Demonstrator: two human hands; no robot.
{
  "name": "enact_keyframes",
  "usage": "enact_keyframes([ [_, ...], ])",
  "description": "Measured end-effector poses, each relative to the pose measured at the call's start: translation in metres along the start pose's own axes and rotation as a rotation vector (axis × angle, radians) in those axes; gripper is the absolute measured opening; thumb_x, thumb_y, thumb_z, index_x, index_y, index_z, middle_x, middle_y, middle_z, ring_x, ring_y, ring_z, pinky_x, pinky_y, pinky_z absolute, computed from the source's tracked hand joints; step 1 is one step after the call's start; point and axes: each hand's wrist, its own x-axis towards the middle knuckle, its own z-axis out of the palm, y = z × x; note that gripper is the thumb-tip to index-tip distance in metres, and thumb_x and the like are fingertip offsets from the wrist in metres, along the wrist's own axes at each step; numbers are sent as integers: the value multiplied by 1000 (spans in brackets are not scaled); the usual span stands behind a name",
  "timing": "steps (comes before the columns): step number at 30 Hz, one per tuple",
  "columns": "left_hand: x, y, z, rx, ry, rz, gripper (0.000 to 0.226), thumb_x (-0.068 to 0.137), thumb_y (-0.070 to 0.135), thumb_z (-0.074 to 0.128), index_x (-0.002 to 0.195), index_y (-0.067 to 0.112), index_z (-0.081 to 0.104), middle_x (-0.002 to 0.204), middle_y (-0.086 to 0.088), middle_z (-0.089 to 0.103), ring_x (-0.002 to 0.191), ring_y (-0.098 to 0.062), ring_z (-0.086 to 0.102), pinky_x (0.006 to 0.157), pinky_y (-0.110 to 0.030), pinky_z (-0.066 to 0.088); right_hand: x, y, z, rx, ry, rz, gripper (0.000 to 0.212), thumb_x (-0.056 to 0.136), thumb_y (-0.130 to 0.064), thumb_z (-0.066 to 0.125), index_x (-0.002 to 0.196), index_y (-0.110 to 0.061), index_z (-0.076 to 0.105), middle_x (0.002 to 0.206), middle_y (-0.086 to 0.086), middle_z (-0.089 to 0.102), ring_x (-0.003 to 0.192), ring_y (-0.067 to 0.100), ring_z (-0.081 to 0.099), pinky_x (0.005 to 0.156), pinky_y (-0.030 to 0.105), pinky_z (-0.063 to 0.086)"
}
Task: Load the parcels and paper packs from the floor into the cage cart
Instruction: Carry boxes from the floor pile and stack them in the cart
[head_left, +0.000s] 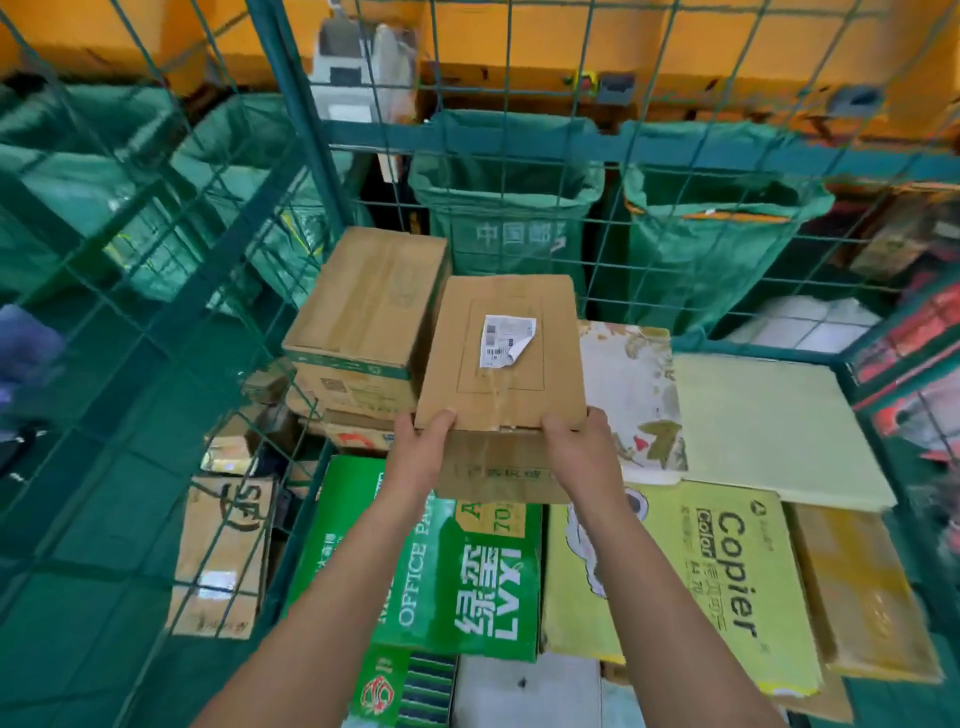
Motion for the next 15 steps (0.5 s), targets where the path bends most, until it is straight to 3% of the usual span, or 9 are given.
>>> enact_keyframes([
  [3, 23, 23, 8, 13, 14, 67, 55, 98, 47, 60, 142, 23, 39, 133, 3, 58, 120, -23, 58, 109, -50, 46, 38, -15, 8, 28, -16, -30, 27, 96, -35, 58, 119, -23, 47, 110, -5, 61, 88, 9, 59, 67, 31, 46],
  [5, 36, 33, 14, 99, 27, 121, 73, 103, 49, 55, 160, 23, 18, 150, 4, 42, 140, -23, 42, 120, -47, 34, 61, -21, 15, 66, -51, -20, 28, 98, -34, 56, 122, -26, 45, 115, -5, 60, 93, 11, 58, 76, 33, 46],
  [7, 56, 34, 24, 239, 63, 142, 78, 104, 50, 50, 163, 27, 5, 167, -1, 22, 149, -29, 32, 124, -46, 26, 89, -21, 30, 96, -110, 8, 32, 100, -31, 54, 130, -25, 42, 121, -3, 57, 99, 15, 55, 84, 32, 45],
  [10, 76, 24, 35, 337, 141, 61, 71, 104, 46, 49, 162, 39, 8, 161, -15, 18, 133, -40, 45, 118, -46, 36, 113, -9, 52, 66, -142, 83, 49, 99, -27, 52, 145, -21, 35, 129, -1, 55, 108, 22, 55, 97, 39, 49],
  [13, 85, 21, 43, 323, 178, 54, 67, 104, 48, 47, 160, 44, 10, 151, -14, 20, 110, -36, 52, 110, -41, 41, 124, 1, 58, 50, -115, 66, 57, 99, -35, 52, 150, -23, 31, 135, -1, 56, 115, 25, 56, 104, 47, 49],
  [15, 90, 20, 47, 309, 206, 66, 64, 104, 50, 45, 159, 45, 12, 150, -16, 23, 111, -36, 53, 109, -42, 41, 132, 5, 59, 42, -123, 34, 57, 101, -40, 53, 151, -24, 31, 138, -1, 54, 117, 25, 57, 105, 47, 50],
])
